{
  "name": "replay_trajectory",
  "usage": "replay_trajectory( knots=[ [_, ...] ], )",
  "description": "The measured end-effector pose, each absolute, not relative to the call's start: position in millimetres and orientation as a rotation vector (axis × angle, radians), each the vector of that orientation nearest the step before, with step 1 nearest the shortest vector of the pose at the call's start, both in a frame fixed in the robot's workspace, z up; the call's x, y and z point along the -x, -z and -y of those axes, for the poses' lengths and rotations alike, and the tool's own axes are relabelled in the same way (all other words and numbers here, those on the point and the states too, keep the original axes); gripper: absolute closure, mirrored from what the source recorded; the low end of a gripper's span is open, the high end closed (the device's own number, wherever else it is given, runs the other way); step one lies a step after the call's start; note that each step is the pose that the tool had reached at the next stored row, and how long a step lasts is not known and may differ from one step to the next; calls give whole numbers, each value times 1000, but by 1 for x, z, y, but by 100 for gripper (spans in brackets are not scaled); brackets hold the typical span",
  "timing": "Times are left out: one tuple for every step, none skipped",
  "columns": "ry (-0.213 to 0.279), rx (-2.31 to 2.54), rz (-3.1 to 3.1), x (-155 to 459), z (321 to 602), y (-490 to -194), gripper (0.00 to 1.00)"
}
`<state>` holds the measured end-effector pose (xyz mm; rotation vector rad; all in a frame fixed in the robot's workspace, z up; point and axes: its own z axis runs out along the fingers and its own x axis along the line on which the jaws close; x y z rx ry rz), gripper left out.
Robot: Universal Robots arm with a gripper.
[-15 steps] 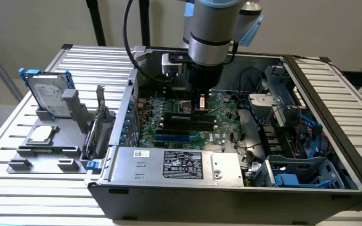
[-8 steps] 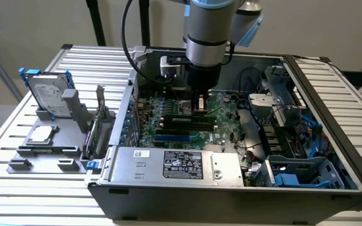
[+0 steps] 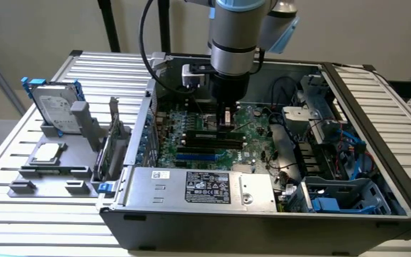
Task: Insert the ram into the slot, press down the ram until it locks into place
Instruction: 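Insert the ram into the slot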
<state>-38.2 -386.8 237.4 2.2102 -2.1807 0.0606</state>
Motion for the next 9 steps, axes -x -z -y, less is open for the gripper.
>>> replay_trajectory(
  knots=[
    [-61, -2209, 2178, 38, 387, -237, 87],
    [-60, -2207, 2176, 38, 387, -236, 87],
    [-59, -2206, 2172, 38, 387, -236, 87],
    [-56, -2205, 2169, 38, 387, -236, 87],
    [-54, -2203, 2166, 38, 387, -235, 87],
    [-51, -2202, 2163, 38, 387, -235, 87],
    [-49, -2201, 2161, 38, 387, -235, 87],
    [-48, -2201, 2160, 38, 387, -235, 87],
    [-48, -2201, 2160, 38, 387, -235, 87]
  ],
)
